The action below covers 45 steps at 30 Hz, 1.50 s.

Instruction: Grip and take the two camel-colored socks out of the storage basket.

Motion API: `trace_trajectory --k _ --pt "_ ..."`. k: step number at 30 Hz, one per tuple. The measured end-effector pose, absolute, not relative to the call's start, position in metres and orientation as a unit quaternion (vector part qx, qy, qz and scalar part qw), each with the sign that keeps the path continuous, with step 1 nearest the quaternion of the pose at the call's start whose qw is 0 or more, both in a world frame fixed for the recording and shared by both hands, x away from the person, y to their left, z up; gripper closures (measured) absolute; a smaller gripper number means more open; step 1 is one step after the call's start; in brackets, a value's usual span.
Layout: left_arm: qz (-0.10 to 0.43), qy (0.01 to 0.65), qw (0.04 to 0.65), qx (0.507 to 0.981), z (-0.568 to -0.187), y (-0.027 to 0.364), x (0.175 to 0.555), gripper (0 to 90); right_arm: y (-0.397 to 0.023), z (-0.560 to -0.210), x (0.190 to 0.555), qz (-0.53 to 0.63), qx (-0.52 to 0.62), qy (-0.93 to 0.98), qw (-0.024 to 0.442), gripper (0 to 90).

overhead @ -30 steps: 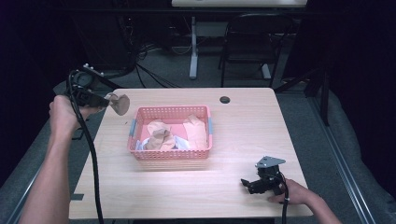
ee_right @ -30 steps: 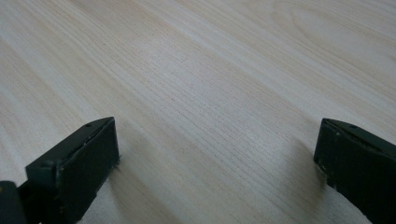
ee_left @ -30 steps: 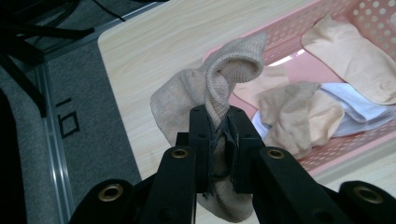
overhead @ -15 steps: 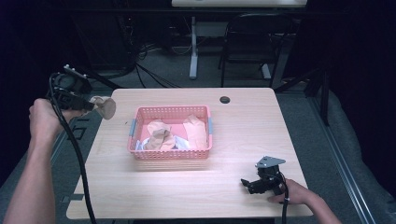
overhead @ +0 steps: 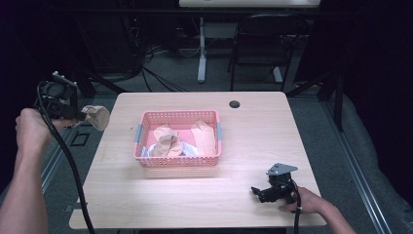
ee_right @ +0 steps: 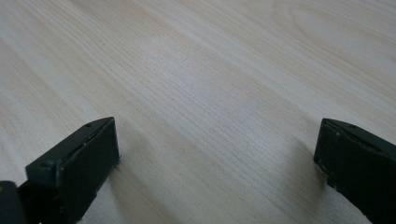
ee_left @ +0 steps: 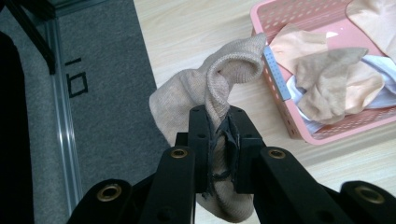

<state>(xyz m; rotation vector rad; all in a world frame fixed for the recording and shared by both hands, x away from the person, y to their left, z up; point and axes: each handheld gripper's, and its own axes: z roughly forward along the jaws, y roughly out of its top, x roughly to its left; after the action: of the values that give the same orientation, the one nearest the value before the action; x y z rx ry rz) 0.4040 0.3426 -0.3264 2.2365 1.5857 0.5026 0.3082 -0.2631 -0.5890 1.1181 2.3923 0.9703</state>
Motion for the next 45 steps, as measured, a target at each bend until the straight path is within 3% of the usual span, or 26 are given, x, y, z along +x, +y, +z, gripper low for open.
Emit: trace_trajectory --k 30,40,45 --pt "0.132 0.565 0.167 0.797 -0.384 0.342 0.414 81.1 -0.263 -0.589 0.308 0.342 0.393 0.838 0.162 0.0" --pt "0.103 0.567 0.163 0.801 -0.425 0.339 0.417 80.9 -0.263 -0.589 0.308 0.343 0.392 0.838 0.163 0.0" --pt "0.070 0.575 0.158 0.800 -0.467 0.342 0.414 80.8 -0.263 -0.589 0.308 0.344 0.392 0.838 0.162 0.0"
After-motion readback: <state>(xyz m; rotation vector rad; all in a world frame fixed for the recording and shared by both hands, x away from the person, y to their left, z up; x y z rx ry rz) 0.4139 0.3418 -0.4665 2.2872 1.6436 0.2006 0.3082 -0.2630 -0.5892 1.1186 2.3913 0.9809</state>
